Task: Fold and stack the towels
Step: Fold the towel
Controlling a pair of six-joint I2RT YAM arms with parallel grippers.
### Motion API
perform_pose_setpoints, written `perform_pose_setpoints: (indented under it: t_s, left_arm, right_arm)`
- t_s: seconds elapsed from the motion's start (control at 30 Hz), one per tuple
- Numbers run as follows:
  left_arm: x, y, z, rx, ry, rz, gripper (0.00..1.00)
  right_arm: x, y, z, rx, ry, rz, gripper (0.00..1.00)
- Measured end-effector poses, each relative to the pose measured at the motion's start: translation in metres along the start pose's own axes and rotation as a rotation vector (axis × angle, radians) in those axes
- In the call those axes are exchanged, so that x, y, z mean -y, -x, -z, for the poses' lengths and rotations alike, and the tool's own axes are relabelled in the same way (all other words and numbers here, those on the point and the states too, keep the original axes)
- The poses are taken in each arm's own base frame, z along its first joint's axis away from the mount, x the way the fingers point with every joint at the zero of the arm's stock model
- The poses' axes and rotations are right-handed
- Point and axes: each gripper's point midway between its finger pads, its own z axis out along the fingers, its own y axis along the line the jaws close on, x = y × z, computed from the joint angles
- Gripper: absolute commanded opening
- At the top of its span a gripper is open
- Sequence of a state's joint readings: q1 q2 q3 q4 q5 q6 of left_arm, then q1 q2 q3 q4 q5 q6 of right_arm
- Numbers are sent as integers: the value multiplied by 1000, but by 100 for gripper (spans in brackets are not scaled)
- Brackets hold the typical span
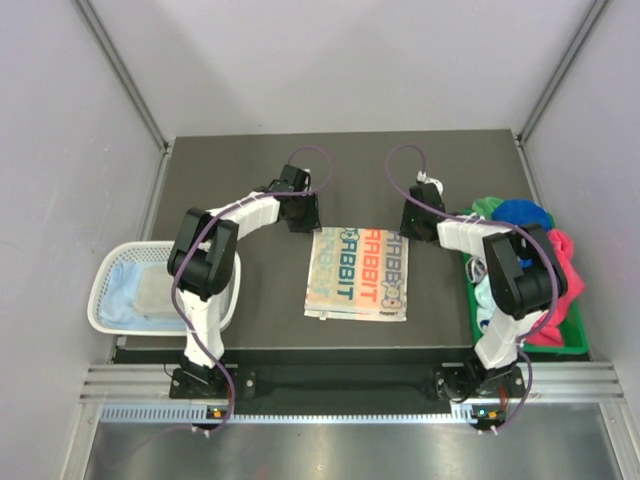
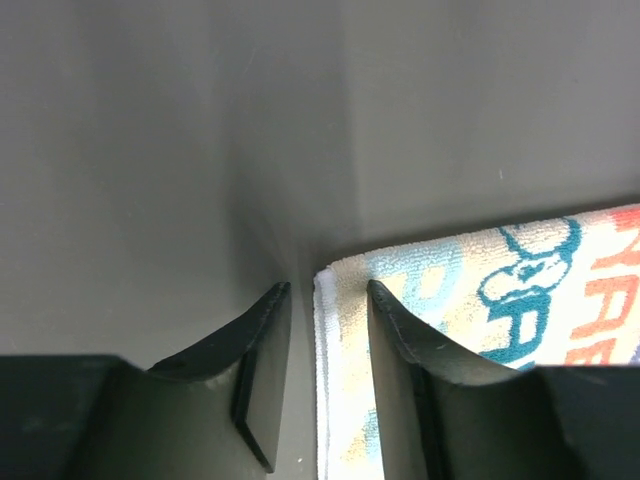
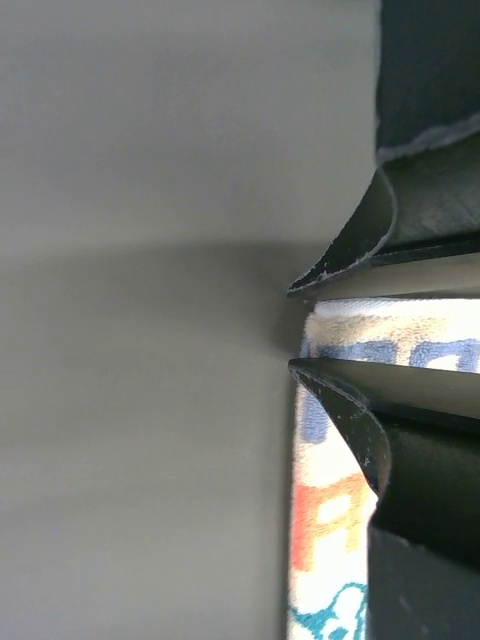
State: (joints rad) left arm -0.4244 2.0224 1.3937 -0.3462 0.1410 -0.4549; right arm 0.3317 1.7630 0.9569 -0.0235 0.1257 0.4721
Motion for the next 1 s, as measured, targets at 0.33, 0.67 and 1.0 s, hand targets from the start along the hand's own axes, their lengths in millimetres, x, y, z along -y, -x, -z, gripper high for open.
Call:
perform_pose_setpoints:
  t_s: [0.33,0.67,1.0]
  left_arm:
    - [3,1,-3,20,-6,-3,45]
    - [6,3,-3,39,-18,-5,51]
    - [4,3,-3,41,-7,-5,45]
  right_arm:
    - [13,-5,9,-18,-101,25,44]
    - [10,17,47,59,-74,1,47]
    - [3,7,45,35,-49,25,47]
